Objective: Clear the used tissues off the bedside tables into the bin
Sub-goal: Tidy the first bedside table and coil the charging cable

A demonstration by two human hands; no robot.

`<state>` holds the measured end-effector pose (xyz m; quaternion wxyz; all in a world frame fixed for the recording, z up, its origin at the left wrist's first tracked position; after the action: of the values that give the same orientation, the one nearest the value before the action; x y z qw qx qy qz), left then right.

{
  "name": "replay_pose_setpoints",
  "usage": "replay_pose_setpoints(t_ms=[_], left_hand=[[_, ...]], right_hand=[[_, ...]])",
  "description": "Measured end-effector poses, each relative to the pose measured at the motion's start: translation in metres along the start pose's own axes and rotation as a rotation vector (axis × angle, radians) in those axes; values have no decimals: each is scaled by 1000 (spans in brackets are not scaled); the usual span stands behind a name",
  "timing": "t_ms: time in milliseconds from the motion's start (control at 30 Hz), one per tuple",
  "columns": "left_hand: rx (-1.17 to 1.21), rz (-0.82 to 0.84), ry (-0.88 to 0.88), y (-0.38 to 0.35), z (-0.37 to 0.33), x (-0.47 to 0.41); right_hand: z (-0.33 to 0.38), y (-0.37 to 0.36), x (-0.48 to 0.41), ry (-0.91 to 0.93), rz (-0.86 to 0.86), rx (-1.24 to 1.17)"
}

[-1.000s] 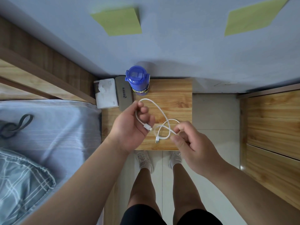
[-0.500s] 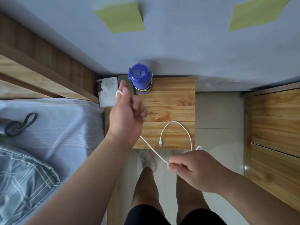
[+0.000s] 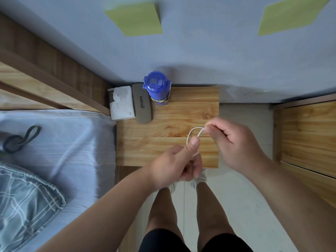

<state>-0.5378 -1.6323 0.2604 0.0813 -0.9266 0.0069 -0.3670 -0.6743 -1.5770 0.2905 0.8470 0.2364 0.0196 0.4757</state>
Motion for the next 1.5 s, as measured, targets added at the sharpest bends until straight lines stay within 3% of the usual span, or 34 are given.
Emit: replay_pose_setpoints(t_ms=[100,167,267,367,467,533,600,633,733,800,967,1200,1333,1500], left_hand=[[547,102,-15,-18,-19,1],[817,85,-47,-14,-32,-4],[990,-90,-105,4,-41,-16],[970,-246,-138,19,-37,-26],[773,-390,-194,41,-30,-31],[299,-501,-202,56,-29,-27],[-143,-446,-192,50,-27,-28],[-252,-389,-181,43,-21,-28],[-465,-298,-133,29,-2,-26],[-474,-274,-80,27,9,-22],[-284,-159,-90,15,8,-7],[799,112,-85,-13,-25,-8],[1044,-102,-186,11,-43,-20],[1055,-407,-201,37,-30,-27]], right_hand=[[-20,-11,-2,-177,-35,-171],[-30,-32,6,-295,-2,-302],[-24,-64,21,-372,0,-533],[-16,-81,35,-376,49,-441],[-17,-88,49,-420,174,-375],[-17,-86,57,-419,256,-291],[-17,-76,56,-416,295,-214],[-17,-71,54,-417,327,-171],[-14,-57,46,-417,434,-69],[-6,-48,38,-358,491,35],[4,-25,7,-278,483,157],[-1,-30,-11,-276,200,-402],[-18,-65,10,-403,151,-539],[-22,-75,24,-449,165,-452]])
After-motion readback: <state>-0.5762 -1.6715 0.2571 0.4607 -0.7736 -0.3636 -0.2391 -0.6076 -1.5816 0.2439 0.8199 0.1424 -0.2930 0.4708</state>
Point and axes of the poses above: each hand's wrist, its own x-axis away from the middle knuckle, its own y-axis out of the back of the hand, z = x × y, the point moved 9 cm from there along -x, towards the middle knuckle, and after that the axes turned 6 degrees about -x, right-handed, at the moved point
